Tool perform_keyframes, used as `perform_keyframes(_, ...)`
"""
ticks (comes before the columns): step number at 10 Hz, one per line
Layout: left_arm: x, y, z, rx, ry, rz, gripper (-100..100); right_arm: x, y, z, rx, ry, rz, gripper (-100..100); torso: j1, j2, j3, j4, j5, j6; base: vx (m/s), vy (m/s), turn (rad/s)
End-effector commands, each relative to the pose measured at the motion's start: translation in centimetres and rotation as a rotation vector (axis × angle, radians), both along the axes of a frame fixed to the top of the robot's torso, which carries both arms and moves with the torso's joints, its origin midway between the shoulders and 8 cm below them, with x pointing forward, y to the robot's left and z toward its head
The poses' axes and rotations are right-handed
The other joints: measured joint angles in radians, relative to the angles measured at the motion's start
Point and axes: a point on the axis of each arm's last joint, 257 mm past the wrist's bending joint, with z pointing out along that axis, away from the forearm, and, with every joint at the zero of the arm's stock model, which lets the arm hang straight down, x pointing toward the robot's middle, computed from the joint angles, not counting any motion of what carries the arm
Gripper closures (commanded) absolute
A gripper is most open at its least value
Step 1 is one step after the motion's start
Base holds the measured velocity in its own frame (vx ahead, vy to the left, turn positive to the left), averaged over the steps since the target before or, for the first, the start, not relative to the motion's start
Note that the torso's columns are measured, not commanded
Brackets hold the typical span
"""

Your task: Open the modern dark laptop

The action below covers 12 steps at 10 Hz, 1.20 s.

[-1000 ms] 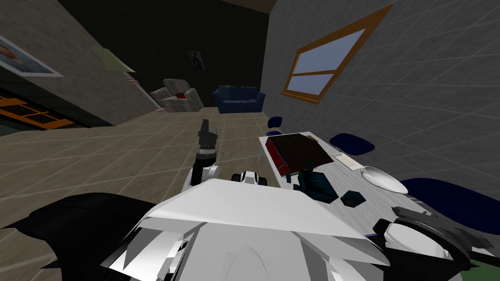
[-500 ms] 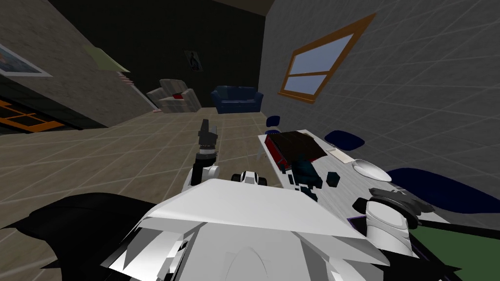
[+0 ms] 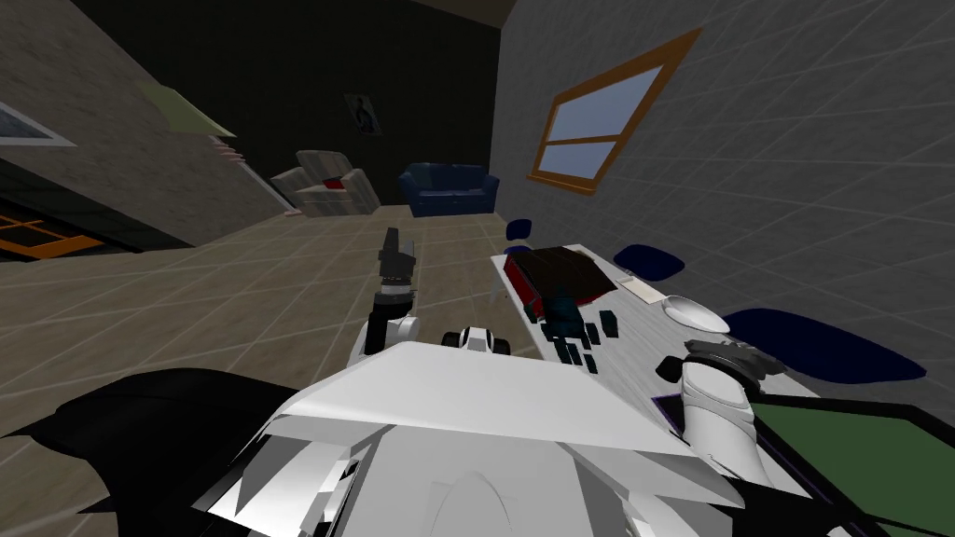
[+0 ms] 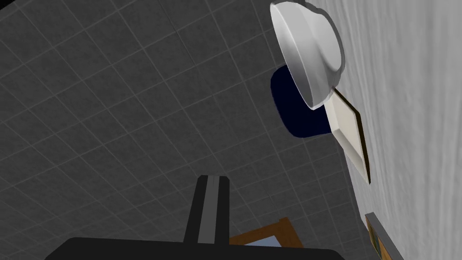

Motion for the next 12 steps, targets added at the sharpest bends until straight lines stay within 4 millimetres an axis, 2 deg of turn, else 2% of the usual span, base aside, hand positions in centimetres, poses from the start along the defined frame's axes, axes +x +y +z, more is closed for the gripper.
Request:
perform_keyframes(1,0.0,0.0,0.0,0.0,0.0,0.0,0,2.9,1.1,-1.1,0.033,-0.007,0.028,100,-0.001,-0.003,-0.001,-0.001,-0.001,0.0,-0.031,-0.003,0.018)
perform_keyframes(2,0.0,0.0,0.0,0.0,0.0,0.0,0,2.8,1.1,-1.2,0.039,-0.015,0.027,100,-0.002,-0.006,-0.004,-0.002,-0.001,0.0,-0.005,-0.008,-0.004)
perform_keyframes(3,0.0,0.0,0.0,0.0,0.0,0.0,0,4.2,0.3,0.6,-0.003,0.0,0.011,100,-0.003,-0.007,-0.005,-0.002,-0.001,0.0,-0.069,0.002,-0.16)
perform_keyframes(6,0.0,0.0,0.0,0.0,0.0,0.0,0,7.1,1.9,-0.9,0.038,-0.004,0.039,100,0.0,-0.003,-0.002,-0.001,0.0,0.0,-0.065,0.009,-0.024)
perform_keyframes(7,0.0,0.0,0.0,0.0,0.0,0.0,0,7.8,0.7,1.4,-0.01,0.012,0.005,100,-0.001,-0.006,-0.003,-0.002,0.0,0.0,-0.102,0.015,-0.161)
perform_keyframes(8,0.0,0.0,0.0,0.0,0.0,0.0,0,8.6,0.7,1.8,0.002,-0.006,-0.004,100,-0.001,-0.002,-0.002,-0.001,0.0,0.001,-0.112,0.015,-0.108)
perform_keyframes(9,0.0,0.0,0.0,0.0,0.0,0.0,0,9.0,1.0,0.7,0.035,-0.016,-0.005,100,-0.001,-0.002,-0.001,0.0,0.0,0.0,-0.057,0.008,0.012)
perform_keyframes(12,0.0,0.0,0.0,0.0,0.0,0.0,0,10.5,2.4,-0.4,0.031,0.025,0.037,100,-0.002,-0.007,-0.005,-0.002,-0.001,0.0,-0.002,0.001,0.006)
